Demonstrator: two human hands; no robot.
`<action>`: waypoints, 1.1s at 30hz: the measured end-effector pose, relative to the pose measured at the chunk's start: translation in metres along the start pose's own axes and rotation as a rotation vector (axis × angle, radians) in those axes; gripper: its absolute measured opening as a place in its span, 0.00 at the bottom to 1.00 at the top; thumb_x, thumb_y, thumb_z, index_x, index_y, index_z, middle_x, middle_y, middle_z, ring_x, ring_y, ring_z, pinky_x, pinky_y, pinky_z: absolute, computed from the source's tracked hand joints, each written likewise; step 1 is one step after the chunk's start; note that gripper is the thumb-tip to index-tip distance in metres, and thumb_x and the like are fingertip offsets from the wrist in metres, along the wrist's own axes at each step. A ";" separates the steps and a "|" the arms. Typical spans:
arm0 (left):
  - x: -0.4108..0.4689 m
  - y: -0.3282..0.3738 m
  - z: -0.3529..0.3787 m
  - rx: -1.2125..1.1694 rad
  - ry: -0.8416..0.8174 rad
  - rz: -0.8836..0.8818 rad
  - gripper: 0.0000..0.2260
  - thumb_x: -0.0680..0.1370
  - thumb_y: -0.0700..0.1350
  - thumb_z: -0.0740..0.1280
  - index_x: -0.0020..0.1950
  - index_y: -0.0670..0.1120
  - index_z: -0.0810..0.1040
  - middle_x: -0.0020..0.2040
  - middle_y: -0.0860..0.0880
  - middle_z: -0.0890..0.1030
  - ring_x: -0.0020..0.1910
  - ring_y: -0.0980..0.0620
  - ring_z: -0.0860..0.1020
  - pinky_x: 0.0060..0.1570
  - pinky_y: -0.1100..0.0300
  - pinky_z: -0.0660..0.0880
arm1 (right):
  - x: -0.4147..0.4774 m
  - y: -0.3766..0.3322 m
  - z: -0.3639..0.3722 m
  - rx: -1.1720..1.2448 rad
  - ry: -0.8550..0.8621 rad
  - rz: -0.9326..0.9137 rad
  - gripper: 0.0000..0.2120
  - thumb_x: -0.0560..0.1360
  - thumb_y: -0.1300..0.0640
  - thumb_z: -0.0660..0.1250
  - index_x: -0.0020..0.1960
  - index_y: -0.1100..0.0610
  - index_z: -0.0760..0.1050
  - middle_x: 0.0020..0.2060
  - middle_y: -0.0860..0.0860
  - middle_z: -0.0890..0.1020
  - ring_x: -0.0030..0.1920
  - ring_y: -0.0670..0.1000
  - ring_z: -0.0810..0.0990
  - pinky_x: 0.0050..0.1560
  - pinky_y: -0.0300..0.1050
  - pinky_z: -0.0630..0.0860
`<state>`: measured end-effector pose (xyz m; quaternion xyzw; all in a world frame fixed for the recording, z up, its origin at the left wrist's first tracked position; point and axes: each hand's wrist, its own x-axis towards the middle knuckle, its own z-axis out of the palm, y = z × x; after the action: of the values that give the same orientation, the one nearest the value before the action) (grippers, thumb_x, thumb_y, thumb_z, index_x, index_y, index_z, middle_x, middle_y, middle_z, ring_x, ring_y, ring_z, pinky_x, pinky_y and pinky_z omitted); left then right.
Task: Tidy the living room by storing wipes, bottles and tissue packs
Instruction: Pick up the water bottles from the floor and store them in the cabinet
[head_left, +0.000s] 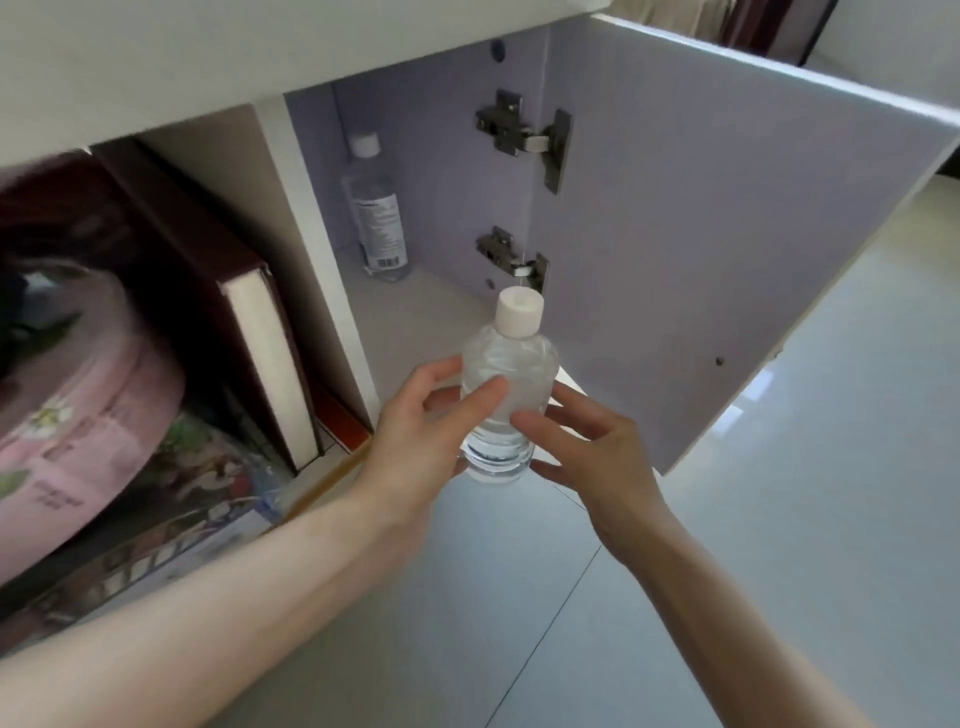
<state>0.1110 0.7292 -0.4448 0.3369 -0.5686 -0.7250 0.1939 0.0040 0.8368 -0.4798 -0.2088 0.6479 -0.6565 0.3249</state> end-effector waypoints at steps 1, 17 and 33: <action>0.005 0.003 -0.001 -0.015 0.007 0.008 0.20 0.67 0.53 0.74 0.58 0.53 0.78 0.49 0.53 0.85 0.48 0.56 0.84 0.52 0.53 0.79 | 0.006 -0.002 0.003 0.000 -0.002 -0.013 0.17 0.68 0.52 0.75 0.55 0.39 0.81 0.47 0.46 0.86 0.48 0.45 0.84 0.57 0.54 0.79; 0.088 0.012 0.002 -0.114 0.134 0.160 0.15 0.77 0.48 0.68 0.64 0.51 0.76 0.56 0.51 0.83 0.55 0.55 0.81 0.59 0.54 0.77 | 0.104 -0.008 0.028 0.113 -0.027 -0.068 0.21 0.69 0.56 0.75 0.62 0.51 0.79 0.46 0.46 0.86 0.47 0.46 0.85 0.44 0.37 0.80; 0.159 0.015 0.007 -0.434 0.452 0.176 0.15 0.74 0.49 0.73 0.57 0.45 0.80 0.51 0.49 0.85 0.52 0.51 0.83 0.55 0.56 0.79 | 0.177 -0.002 0.057 0.106 0.034 -0.065 0.17 0.68 0.53 0.77 0.56 0.52 0.81 0.43 0.46 0.85 0.41 0.42 0.82 0.46 0.40 0.76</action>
<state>-0.0065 0.6242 -0.4724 0.3898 -0.3701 -0.7167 0.4443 -0.0815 0.6725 -0.5000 -0.2009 0.6108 -0.7034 0.3029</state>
